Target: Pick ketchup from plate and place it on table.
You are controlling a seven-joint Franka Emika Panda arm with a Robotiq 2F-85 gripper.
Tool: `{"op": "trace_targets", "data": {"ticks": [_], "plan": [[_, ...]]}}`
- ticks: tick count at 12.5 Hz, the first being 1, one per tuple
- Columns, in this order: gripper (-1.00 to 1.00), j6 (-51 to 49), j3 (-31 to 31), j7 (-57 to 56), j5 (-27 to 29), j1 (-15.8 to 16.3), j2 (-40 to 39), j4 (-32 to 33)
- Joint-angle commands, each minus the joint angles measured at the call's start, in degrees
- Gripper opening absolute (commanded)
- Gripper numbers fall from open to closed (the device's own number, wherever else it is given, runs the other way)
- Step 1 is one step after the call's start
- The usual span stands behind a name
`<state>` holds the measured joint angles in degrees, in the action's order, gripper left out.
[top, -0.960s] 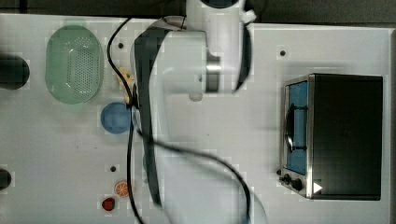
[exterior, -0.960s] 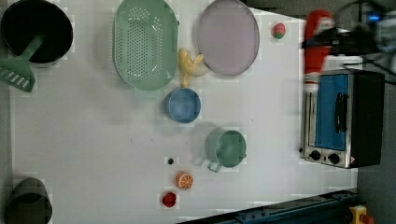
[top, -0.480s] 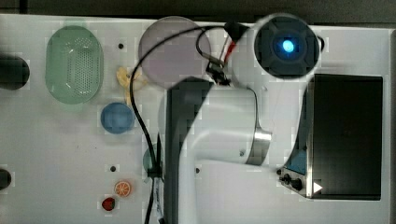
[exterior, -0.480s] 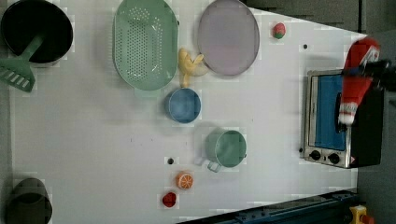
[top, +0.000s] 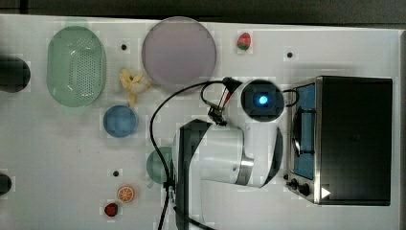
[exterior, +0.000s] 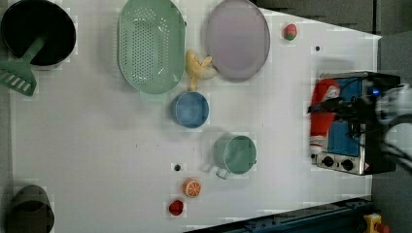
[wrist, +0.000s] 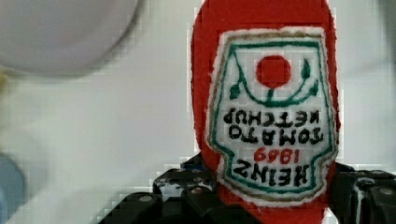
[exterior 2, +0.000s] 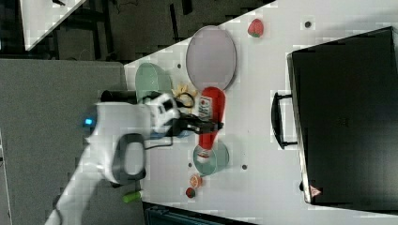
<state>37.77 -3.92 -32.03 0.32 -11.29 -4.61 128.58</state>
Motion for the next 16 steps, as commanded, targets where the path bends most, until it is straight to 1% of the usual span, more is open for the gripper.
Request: {"op": "trace_targets", "data": {"ticks": [1, 3, 5, 6, 9, 11, 13, 14, 16], "plan": [[0.27, 4.79, -1.53, -0.67, 0.53, 0.27, -1.88, 3.46], [0.27, 5.62, -1.75, -0.43, 0.53, 0.32, -5.38, 3.44], [0.27, 8.85, -1.82, -0.41, 0.53, 0.42, -8.37, 3.38], [0.36, 10.06, -1.87, -0.42, 0.52, 0.47, -9.29, 3.48], [0.98, 10.28, -2.10, -0.42, 0.52, 0.48, -9.07, 3.30], [1.00, 9.64, -2.20, -0.39, 0.53, 0.48, -7.64, 2.55], [1.00, 9.19, -2.32, 1.36, 0.53, 0.48, -5.07, 0.36], [1.00, 7.94, -2.34, 3.22, 0.53, 0.48, -3.34, -1.13], [1.00, 1.70, -2.52, 10.58, 0.53, 0.51, 0.49, -5.19]]}}
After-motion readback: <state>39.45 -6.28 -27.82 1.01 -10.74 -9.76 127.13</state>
